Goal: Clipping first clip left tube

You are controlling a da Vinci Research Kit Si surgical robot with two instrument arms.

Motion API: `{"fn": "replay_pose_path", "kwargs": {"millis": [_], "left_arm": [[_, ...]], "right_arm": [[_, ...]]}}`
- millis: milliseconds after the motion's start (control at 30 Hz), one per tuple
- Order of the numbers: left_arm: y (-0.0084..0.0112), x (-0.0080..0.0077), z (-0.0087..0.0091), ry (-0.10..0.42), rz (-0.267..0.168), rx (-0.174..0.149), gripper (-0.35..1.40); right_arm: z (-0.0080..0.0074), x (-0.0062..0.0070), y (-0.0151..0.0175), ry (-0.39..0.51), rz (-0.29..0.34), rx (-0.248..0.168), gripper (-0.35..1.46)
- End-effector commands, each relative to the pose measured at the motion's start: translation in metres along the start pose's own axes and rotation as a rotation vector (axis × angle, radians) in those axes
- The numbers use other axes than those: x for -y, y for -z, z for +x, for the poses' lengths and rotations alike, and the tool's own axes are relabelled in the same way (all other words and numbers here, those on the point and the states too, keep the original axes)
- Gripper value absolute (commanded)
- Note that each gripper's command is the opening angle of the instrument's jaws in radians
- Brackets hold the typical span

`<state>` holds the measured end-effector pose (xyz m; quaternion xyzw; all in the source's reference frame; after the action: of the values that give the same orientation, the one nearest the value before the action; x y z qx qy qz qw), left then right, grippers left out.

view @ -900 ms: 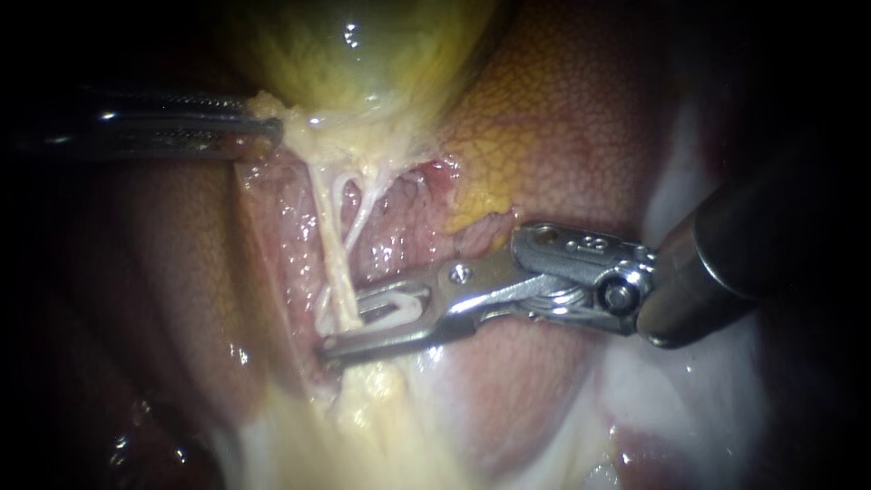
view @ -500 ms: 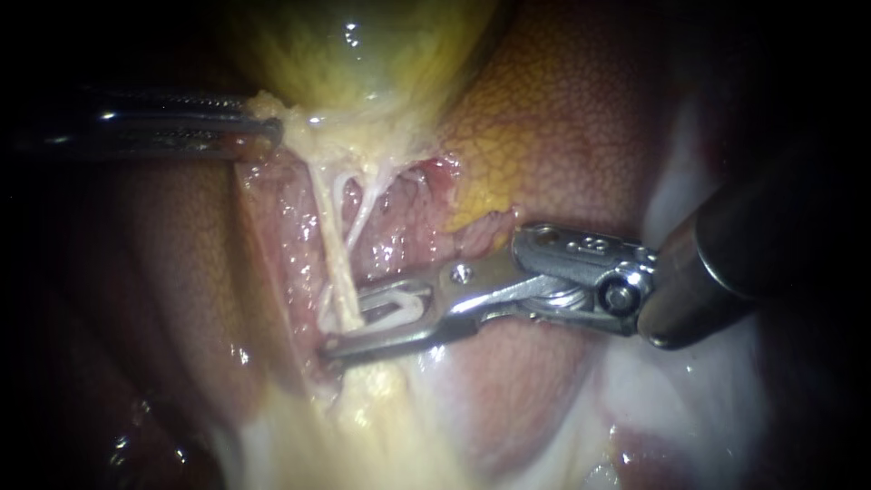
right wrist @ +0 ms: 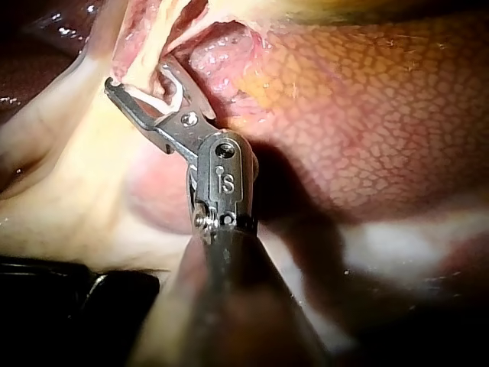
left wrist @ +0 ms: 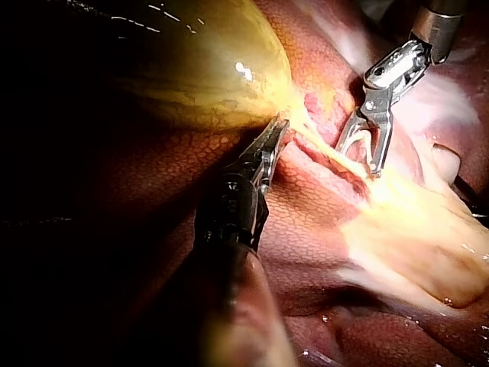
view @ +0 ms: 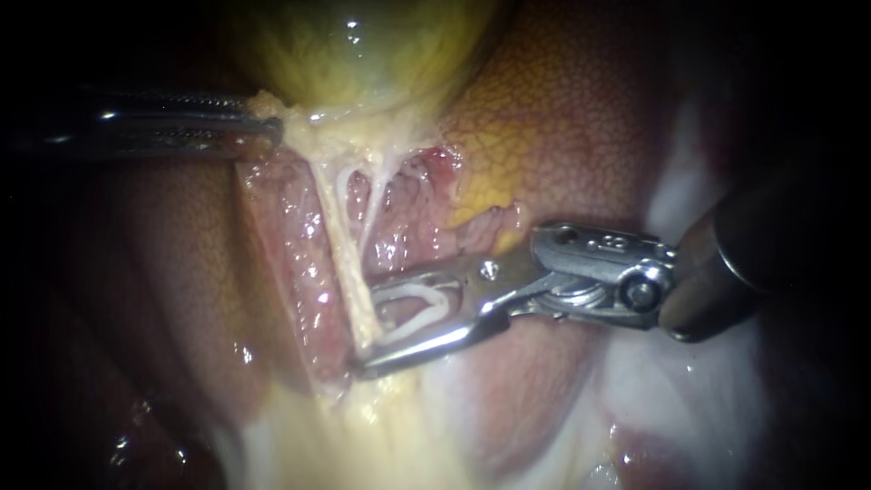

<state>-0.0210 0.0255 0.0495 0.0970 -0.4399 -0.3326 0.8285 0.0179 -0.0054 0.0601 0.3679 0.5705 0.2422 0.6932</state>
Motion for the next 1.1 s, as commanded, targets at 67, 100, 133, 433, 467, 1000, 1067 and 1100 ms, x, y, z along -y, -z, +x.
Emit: {"fn": "replay_pose_path", "kwargs": {"millis": [67, 100, 133, 433, 467, 1000, 1067, 1100], "left_arm": [[0.0000, 0.0000, 0.0000, 0.000, 0.000, 0.000, -0.35], [0.0001, 0.0000, 0.0000, 0.000, 0.000, 0.000, -0.35], [0.0001, 0.0000, 0.0000, 0.000, 0.000, 0.000, -0.35], [0.0001, 0.0000, 0.0000, 0.000, 0.000, 0.000, -0.35], [0.0001, 0.0000, 0.0000, 0.000, 0.000, 0.000, -0.35], [0.0001, 0.0001, 0.0000, 0.000, 0.000, 0.000, -0.35], [0.0001, 0.0001, 0.0000, 0.000, 0.000, 0.000, -0.35], [0.0001, 0.0001, 0.0000, 0.000, 0.000, 0.000, -0.35]], "right_arm": [[0.0001, 0.0002, 0.0007, -0.001, 0.000, -0.001, 0.50], [0.0002, 0.0003, 0.0012, 0.003, 0.001, -0.001, 0.50], [0.0004, 0.0004, 0.0015, 0.002, 0.001, -0.001, 0.50], [0.0018, 0.0015, 0.0040, 0.007, 0.010, -0.002, 0.49], [0.0020, 0.0017, 0.0042, 0.006, 0.012, -0.002, 0.49], [0.0045, 0.0048, 0.0046, 0.021, 0.060, 0.008, 0.46], [0.0046, 0.0048, 0.0042, 0.021, 0.061, 0.008, 0.46], [0.0046, 0.0047, 0.0039, 0.021, 0.063, 0.009, 0.46]]}}
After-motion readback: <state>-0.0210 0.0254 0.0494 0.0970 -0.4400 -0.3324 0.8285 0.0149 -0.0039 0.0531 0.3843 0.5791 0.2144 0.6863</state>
